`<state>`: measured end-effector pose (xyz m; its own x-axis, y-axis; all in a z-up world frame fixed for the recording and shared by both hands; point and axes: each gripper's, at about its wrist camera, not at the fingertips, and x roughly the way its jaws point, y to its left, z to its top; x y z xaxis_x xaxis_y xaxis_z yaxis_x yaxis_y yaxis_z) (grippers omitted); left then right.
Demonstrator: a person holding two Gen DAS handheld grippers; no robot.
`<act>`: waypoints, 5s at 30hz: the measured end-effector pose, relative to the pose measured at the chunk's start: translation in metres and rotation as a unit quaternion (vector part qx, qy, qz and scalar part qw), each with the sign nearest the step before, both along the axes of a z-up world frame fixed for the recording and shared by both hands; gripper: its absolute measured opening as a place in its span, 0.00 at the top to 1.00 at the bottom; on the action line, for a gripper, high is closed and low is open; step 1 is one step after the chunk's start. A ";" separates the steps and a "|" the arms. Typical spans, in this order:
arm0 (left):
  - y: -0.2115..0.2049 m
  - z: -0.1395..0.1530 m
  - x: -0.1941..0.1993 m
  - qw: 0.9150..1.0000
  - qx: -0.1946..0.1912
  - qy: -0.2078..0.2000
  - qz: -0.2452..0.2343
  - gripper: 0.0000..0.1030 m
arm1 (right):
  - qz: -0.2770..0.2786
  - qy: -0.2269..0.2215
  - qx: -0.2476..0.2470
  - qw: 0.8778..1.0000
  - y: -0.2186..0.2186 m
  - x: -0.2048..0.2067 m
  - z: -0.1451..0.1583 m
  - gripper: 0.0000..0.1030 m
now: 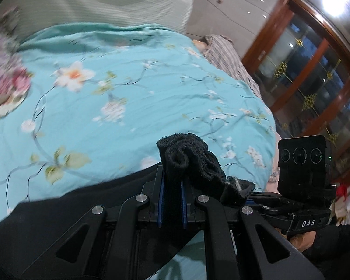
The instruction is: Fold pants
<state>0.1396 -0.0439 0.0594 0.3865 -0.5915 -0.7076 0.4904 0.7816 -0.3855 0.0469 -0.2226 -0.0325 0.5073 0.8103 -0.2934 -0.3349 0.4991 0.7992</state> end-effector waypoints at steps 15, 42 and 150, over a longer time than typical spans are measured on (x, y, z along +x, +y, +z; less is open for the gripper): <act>0.053 -0.065 -0.005 0.996 -0.012 0.058 0.072 0.92 | 0.032 0.051 -0.061 0.996 0.053 0.012 -0.042 0.84; 0.180 -0.050 -0.107 0.950 -0.053 0.052 0.303 0.70 | 0.097 0.019 -0.136 0.986 0.115 0.015 -0.021 0.55; 0.135 0.045 -0.119 0.938 -0.124 -0.043 0.322 0.86 | 0.254 -0.091 -0.061 0.961 0.157 0.099 0.074 0.80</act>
